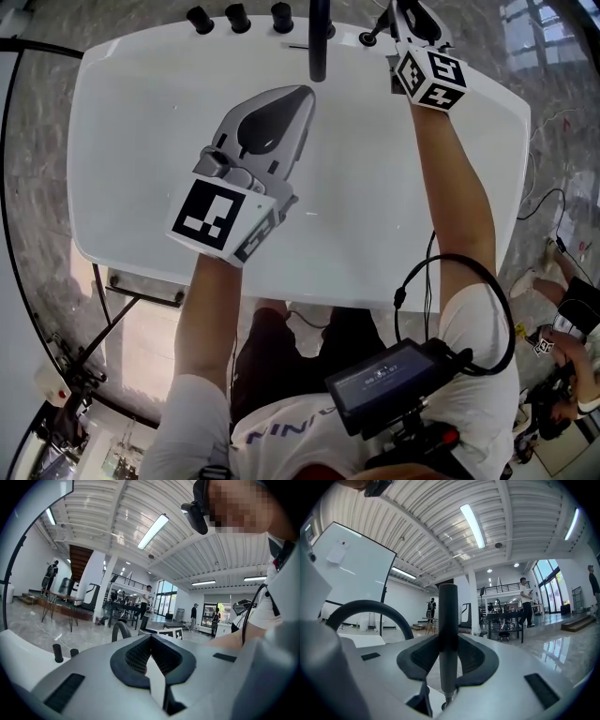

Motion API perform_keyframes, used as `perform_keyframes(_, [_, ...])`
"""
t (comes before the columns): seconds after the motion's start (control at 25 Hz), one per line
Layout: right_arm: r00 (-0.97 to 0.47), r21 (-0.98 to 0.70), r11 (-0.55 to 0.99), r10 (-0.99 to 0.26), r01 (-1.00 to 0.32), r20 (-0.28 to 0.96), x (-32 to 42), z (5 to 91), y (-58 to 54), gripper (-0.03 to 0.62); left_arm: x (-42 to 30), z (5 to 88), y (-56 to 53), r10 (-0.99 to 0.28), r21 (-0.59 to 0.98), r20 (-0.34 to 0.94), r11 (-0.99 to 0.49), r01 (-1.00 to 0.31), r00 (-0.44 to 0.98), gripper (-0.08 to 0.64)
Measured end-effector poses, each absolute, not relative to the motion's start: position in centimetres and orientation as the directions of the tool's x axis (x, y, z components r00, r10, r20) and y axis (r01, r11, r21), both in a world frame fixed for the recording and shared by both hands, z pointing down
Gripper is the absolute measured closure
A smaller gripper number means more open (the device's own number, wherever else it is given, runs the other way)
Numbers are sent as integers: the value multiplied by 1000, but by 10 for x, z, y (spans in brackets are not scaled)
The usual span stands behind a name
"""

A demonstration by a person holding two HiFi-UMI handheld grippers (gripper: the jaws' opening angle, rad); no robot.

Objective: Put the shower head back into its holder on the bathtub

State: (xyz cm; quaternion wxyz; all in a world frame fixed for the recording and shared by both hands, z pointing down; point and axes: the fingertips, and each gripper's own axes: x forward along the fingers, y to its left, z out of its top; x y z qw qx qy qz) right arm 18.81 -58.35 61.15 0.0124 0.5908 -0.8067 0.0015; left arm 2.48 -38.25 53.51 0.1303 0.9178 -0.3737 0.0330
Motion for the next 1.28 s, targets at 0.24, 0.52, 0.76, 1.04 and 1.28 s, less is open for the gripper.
perform_keyframes(0.24, [-300, -20, 300, -953, -954, 46, 189, 641, -599, 469, 20, 542, -384, -681, 208, 151, -687, -697, 716, 546])
perform_keyframes(0.52, [-306, -40, 304, -949, -952, 76, 187, 673, -603, 469, 1, 556, -374, -690, 221, 143, -676, -703, 709, 546])
perform_keyframes(0.76, [-299, -50, 296, -948, -954, 108, 191, 695, -609, 469, -1, 568, -374, -686, 235, 159, -672, -702, 710, 546])
perform_keyframes(1.04, [-294, -81, 286, -950, -955, 104, 196, 711, -612, 469, 2, 581, -374, -674, 233, 158, -685, -690, 722, 546])
perform_keyframes(1.28, [-292, -83, 284, -951, -955, 103, 192, 717, -620, 469, -1, 590, -373, -660, 230, 160, -698, -678, 734, 546])
